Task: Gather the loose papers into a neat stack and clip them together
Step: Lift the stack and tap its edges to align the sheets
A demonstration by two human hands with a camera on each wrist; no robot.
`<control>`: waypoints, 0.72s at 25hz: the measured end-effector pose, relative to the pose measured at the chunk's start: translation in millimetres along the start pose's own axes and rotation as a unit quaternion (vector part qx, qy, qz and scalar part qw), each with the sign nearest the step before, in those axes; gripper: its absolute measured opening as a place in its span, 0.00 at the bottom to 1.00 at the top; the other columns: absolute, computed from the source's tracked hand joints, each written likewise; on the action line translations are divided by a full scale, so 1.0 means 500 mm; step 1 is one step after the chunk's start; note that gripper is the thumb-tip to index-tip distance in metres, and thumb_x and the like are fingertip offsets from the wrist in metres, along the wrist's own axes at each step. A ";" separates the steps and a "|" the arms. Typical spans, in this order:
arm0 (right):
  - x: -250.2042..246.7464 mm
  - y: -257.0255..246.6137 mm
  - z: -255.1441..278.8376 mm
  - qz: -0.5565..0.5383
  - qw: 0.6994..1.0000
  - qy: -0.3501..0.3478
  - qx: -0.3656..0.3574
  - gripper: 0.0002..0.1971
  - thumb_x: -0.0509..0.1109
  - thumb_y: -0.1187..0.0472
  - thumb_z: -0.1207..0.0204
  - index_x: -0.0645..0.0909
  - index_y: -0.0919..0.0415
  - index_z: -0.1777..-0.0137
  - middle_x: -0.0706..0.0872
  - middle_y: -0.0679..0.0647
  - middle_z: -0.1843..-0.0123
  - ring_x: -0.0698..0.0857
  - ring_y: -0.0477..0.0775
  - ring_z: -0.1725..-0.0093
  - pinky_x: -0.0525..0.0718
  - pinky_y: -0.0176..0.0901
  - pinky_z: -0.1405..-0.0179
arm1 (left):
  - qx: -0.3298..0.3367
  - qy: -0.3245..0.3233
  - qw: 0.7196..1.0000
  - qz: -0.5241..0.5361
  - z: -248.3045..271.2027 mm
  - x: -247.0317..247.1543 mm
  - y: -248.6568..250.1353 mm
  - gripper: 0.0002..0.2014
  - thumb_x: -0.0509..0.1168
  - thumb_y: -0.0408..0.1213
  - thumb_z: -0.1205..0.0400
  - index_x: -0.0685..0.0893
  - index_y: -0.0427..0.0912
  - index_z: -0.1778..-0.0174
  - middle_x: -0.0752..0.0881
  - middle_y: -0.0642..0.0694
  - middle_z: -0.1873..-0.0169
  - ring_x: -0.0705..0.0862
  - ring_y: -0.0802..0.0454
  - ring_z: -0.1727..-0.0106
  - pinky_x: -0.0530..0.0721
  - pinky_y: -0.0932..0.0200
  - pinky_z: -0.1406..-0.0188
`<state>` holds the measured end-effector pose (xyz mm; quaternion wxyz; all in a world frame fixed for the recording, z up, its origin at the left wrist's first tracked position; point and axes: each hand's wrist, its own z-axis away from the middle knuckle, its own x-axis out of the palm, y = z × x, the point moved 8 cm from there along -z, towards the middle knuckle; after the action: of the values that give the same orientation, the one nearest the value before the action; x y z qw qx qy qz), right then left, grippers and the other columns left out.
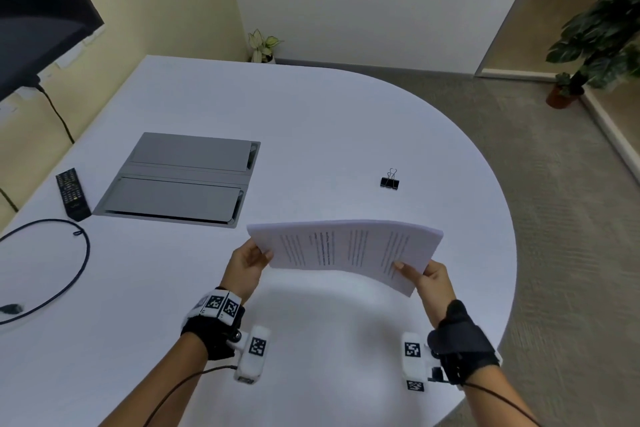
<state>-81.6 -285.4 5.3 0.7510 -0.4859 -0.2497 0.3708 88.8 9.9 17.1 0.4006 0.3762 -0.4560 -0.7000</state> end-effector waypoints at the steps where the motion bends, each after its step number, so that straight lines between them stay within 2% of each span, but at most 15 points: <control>1: 0.001 0.005 0.000 0.009 1.000 -0.006 0.001 0.09 0.72 0.70 0.27 0.86 0.62 0.48 0.90 0.55 0.54 0.86 0.53 0.56 0.84 0.40 0.55 | -0.007 0.000 1.000 -0.016 0.005 -0.001 -0.009 0.11 0.60 0.21 0.20 0.80 0.35 0.44 0.86 0.47 0.55 0.86 0.59 0.53 0.82 0.74 0.53; 2: 0.003 0.014 0.002 0.020 1.000 -0.015 0.005 0.08 0.72 0.70 0.27 0.86 0.62 0.49 0.90 0.55 0.55 0.86 0.53 0.57 0.83 0.38 0.57 | -0.010 -0.007 0.999 -0.033 0.010 0.000 -0.020 0.10 0.60 0.22 0.19 0.80 0.36 0.47 0.86 0.45 0.55 0.84 0.53 0.51 0.81 0.69 0.50; 4: 0.003 0.039 0.003 0.064 0.997 -0.033 0.009 0.09 0.68 0.74 0.25 0.86 0.63 0.51 0.88 0.55 0.58 0.84 0.52 0.58 0.82 0.30 0.63 | -0.022 -0.030 0.997 -0.063 0.016 0.010 -0.046 0.12 0.60 0.22 0.19 0.82 0.44 0.51 0.86 0.42 0.54 0.82 0.47 0.47 0.80 0.60 0.43; 6: -0.003 0.067 0.000 0.112 0.993 -0.041 0.017 0.08 0.65 0.75 0.25 0.85 0.67 0.52 0.86 0.58 0.59 0.81 0.54 0.58 0.79 0.35 0.61 | -0.039 -0.019 0.995 -0.092 0.013 0.011 -0.071 0.13 0.61 0.25 0.19 0.83 0.51 0.54 0.87 0.40 0.53 0.84 0.44 0.45 0.80 0.52 0.37; 7: -0.007 0.078 -0.003 0.120 0.992 -0.042 0.024 0.07 0.65 0.73 0.25 0.84 0.69 0.52 0.85 0.59 0.59 0.80 0.55 0.57 0.76 0.40 0.59 | -0.044 -0.006 0.993 -0.110 0.010 0.011 -0.074 0.11 0.62 0.27 0.20 0.85 0.49 0.54 0.88 0.39 0.53 0.84 0.43 0.45 0.79 0.50 0.36; 9: -0.012 0.086 -0.007 0.121 0.991 -0.041 0.033 0.05 0.67 0.72 0.25 0.84 0.67 0.55 0.84 0.59 0.59 0.79 0.55 0.57 0.75 0.45 0.57 | -0.045 0.008 0.990 -0.132 0.005 0.014 -0.075 0.09 0.63 0.29 0.20 0.87 0.39 0.48 0.88 0.37 0.51 0.84 0.43 0.45 0.78 0.54 0.39; 11: -0.014 0.083 -0.008 0.106 0.993 -0.032 0.035 0.05 0.68 0.71 0.24 0.84 0.61 0.54 0.85 0.58 0.58 0.81 0.55 0.57 0.77 0.43 0.58 | -0.033 0.024 0.988 -0.148 0.002 0.016 -0.064 0.11 0.63 0.29 0.20 0.87 0.33 0.45 0.88 0.38 0.53 0.84 0.45 0.47 0.76 0.59 0.44; 15: -0.017 0.065 -0.010 0.071 0.997 -0.011 0.023 0.08 0.71 0.67 0.25 0.81 0.61 0.46 0.87 0.58 0.51 0.85 0.55 0.52 0.82 0.40 0.55 | 0.013 0.058 0.990 -0.131 0.006 0.011 -0.022 0.09 0.63 0.28 0.20 0.88 0.40 0.51 0.87 0.45 0.60 0.83 0.48 0.53 0.79 0.72 0.57; 16: -0.018 0.066 -0.011 0.071 0.997 -0.009 0.024 0.09 0.71 0.67 0.25 0.81 0.60 0.46 0.87 0.58 0.51 0.85 0.54 0.52 0.82 0.40 0.54 | 0.013 0.063 0.990 -0.128 0.008 0.008 -0.019 0.09 0.63 0.27 0.20 0.88 0.40 0.51 0.87 0.45 0.60 0.83 0.48 0.53 0.80 0.72 0.57; 18: -0.019 0.071 -0.011 0.089 0.996 -0.012 0.024 0.08 0.72 0.68 0.26 0.83 0.58 0.49 0.88 0.61 0.51 0.85 0.56 0.52 0.82 0.43 0.52 | -0.009 0.053 0.989 -0.136 0.009 0.010 -0.034 0.10 0.63 0.27 0.20 0.86 0.34 0.46 0.87 0.42 0.55 0.83 0.48 0.50 0.80 0.62 0.48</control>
<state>-94.3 -286.9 -29.5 0.7232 -0.4840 -0.2055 0.4478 79.0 11.5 1.7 0.3282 0.4677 -0.3724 -0.7314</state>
